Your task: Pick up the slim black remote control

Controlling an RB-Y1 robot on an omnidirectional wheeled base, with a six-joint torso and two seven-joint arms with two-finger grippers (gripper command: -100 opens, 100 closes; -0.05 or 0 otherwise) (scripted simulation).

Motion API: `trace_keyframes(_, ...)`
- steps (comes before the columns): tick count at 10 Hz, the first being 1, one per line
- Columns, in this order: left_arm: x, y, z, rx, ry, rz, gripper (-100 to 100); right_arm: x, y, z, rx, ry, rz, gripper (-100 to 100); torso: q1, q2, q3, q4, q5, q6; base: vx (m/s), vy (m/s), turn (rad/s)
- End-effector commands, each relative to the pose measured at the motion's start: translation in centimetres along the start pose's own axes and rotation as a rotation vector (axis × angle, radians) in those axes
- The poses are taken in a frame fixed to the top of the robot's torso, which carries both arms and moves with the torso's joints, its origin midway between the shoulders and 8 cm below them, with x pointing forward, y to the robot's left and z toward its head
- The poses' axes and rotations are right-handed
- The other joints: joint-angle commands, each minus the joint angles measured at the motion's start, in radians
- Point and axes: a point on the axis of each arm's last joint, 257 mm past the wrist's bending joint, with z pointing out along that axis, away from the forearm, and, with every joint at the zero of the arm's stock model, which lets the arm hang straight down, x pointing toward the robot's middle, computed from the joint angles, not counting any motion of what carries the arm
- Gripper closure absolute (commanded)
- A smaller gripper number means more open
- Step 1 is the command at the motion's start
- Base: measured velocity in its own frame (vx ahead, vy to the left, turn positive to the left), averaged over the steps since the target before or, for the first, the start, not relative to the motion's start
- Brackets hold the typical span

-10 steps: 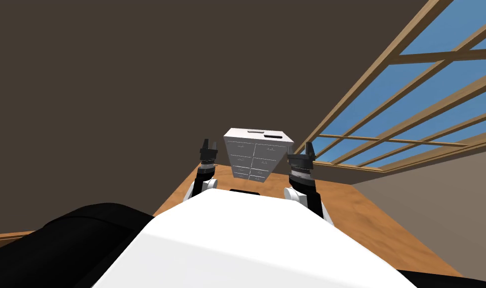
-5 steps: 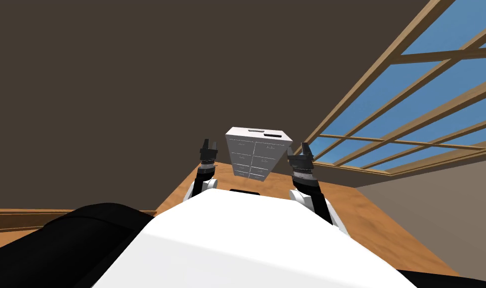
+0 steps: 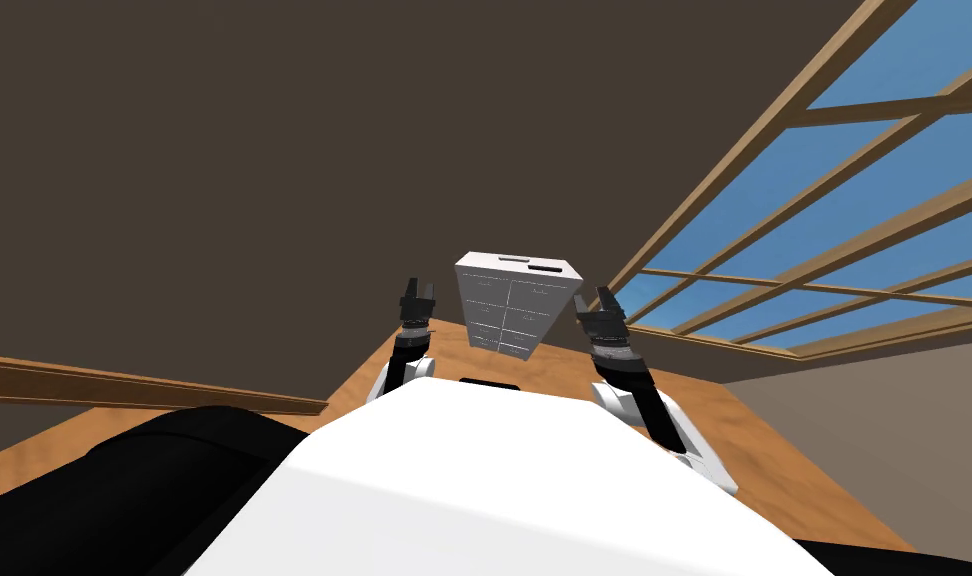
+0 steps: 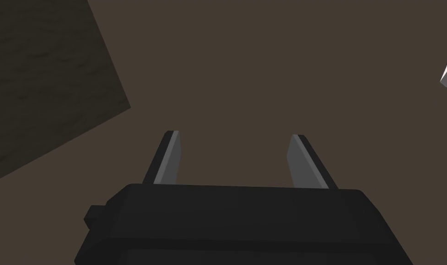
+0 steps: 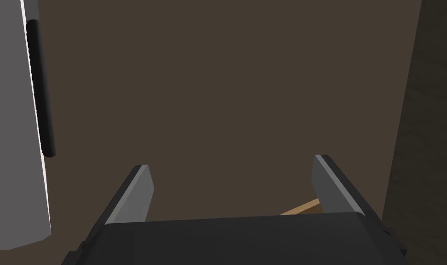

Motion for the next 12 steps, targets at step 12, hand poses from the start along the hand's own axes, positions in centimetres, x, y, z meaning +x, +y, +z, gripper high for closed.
trace_keyframes(12, 0.0, 0.0, 0.0, 0.000, 0.000, 0.000, 0, -0.8, -2.4, 0.0, 0.090, 0.291, -0.222, -100, -0.002, 0.000, 0.000, 0.000, 0.000, 0.000, -0.080, -0.043, 0.098)
